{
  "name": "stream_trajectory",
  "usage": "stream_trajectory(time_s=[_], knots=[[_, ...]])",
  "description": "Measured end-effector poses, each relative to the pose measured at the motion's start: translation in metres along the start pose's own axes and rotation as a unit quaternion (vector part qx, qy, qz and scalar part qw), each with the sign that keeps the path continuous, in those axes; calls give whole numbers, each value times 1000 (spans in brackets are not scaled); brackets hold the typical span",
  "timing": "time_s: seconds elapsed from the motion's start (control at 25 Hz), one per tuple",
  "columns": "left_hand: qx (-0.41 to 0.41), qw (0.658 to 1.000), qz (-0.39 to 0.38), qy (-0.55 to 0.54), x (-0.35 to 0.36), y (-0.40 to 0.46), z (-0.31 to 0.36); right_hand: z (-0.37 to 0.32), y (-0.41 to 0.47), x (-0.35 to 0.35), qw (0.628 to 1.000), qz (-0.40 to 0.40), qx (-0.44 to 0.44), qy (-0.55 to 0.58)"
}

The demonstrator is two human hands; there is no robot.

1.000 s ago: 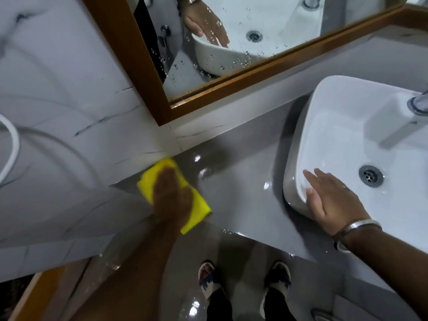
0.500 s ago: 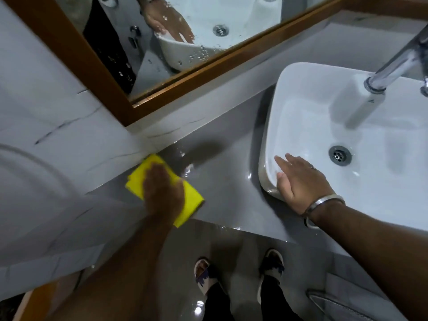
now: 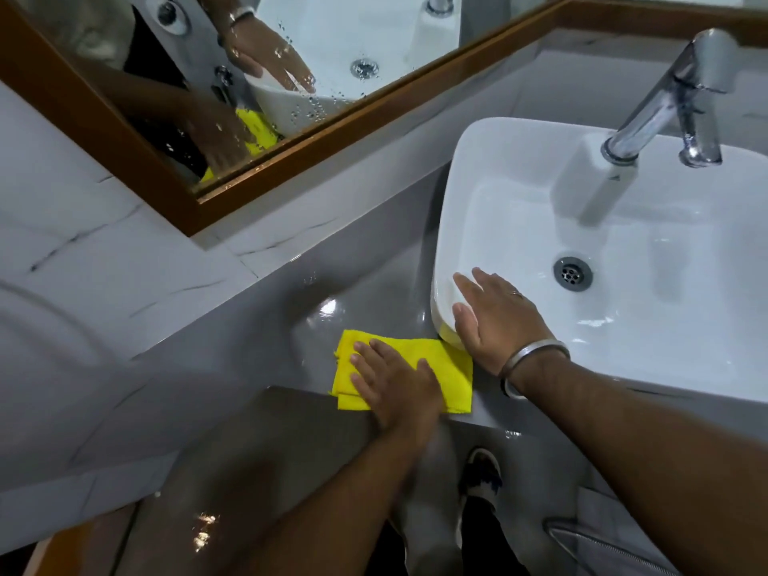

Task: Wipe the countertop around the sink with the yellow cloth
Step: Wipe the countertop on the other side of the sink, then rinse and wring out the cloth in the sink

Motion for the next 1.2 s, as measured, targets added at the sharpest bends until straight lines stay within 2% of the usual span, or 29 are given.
stream_trajectory(time_s=[0.04,0.12,0.16,0.2,0.24,0.28,0.32,0.36,0.4,0.48,0.52,0.6,0.72,0.76,0.8,0.88,0.92,1.04,1.2], knots=[[92,994,28,52,-14,5,-17,1,-1,-6,1000,21,-2,1],[287,945,20,155,-42,26,-50,-6,-15,-16,992,110,-58,-9],[366,911,-11,189,-51,38,-63,-16,-24,-16,978,162,-132,-15],[420,881,-37,214,-56,49,-73,-28,-36,-5,956,182,-228,-23],[456,859,-49,228,-58,58,-82,-40,-49,16,940,149,-304,-42],[482,843,-51,232,-58,65,-88,-48,-57,41,935,87,-335,-71],[506,829,-50,233,-58,70,-90,-51,-57,60,952,6,-294,-83],[529,815,-46,231,-60,72,-89,-50,-53,76,974,-49,-204,-81],[552,801,-42,228,-61,74,-88,-50,-45,86,987,-86,-109,-85],[573,786,-43,227,-67,74,-87,-57,-35,95,983,-110,-16,-147],[579,783,-51,223,-71,74,-87,-63,-34,93,980,-112,4,-167],[582,786,-82,194,-79,70,-93,-76,-35,89,984,-123,5,-132],[565,809,-106,124,-104,64,-84,-84,-46,67,974,-222,23,31],[559,817,-88,112,-117,64,-74,-83,-49,51,957,-252,67,129],[561,820,-54,100,-131,61,-62,-82,-55,34,915,-279,128,260],[603,792,29,91,-161,42,-34,-76,-67,-3,779,-312,206,503],[638,764,50,82,-175,30,-18,-69,-72,-25,744,-316,197,555],[722,681,104,58,-195,-2,22,-45,-82,-75,758,-348,140,534],[740,646,182,49,-168,-38,93,20,-76,-118,778,-345,147,505]])
Point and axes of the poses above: each hand's wrist, its own y-axis towards the middle knuckle, its own x-axis out of the palm, z = x × y, the point moved 3 cm from there along y, towards the middle knuckle, and after that the axes turned 1 degree about -x, right-handed, at the moved point
